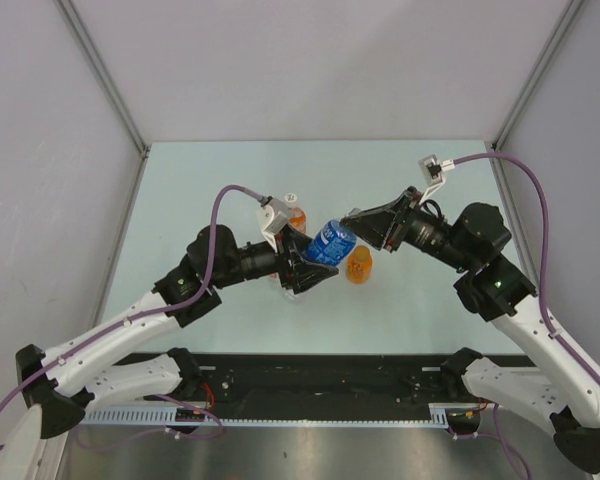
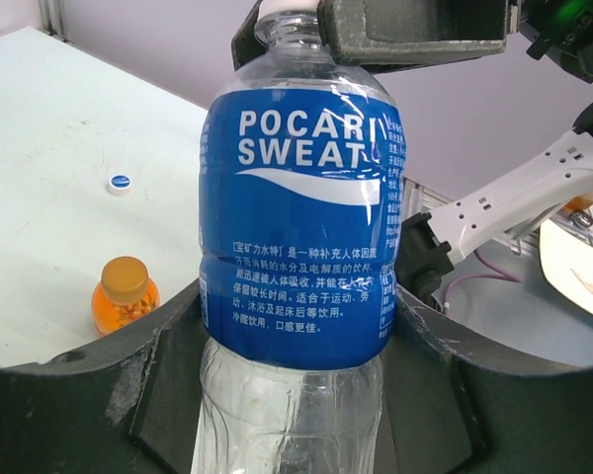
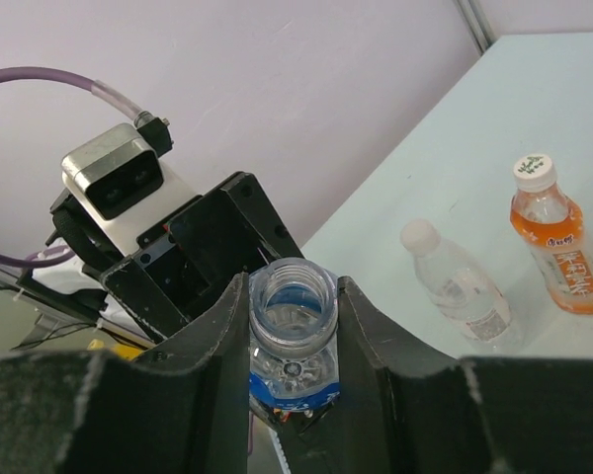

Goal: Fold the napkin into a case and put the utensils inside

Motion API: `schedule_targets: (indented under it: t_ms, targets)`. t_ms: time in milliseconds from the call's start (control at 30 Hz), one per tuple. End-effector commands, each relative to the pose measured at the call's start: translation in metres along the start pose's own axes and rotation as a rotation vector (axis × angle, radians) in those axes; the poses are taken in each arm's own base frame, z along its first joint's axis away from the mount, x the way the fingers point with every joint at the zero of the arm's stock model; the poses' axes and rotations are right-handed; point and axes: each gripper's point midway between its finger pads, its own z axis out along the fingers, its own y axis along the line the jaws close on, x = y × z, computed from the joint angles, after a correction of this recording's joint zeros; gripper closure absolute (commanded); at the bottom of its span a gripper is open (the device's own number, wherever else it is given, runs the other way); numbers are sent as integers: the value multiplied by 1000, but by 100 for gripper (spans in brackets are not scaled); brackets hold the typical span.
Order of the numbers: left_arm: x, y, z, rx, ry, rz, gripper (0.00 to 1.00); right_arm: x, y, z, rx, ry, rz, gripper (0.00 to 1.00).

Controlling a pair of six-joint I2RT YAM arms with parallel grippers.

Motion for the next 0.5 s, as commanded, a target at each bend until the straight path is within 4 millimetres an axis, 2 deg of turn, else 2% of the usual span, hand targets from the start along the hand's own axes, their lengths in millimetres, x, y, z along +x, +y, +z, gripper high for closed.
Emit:
schedule_targets:
  t_ms: [0, 100, 267, 367, 400, 467]
  targets:
    - [-25, -4, -3, -20, -59, 17, 21, 0, 16, -5, -59, 1, -26, 100]
    - [-31, -1, -8, -54, -76, 19, 0, -2, 20, -7, -71, -7, -29, 100]
    - [-50, 3, -22, -122, -131, 46, 0, -6, 21, -8, -69, -27, -21, 100]
    - [-64, 6, -34, -175, -143, 95, 0, -22, 14, -12, -9, -85, -48, 100]
    - [-69, 7, -39, -191, -147, 115, 0, -34, 17, -14, 10, -120, -69, 100]
    - [-82, 5, -51, -223, -154, 171, 0, -52, 1, -17, 122, -178, -115, 100]
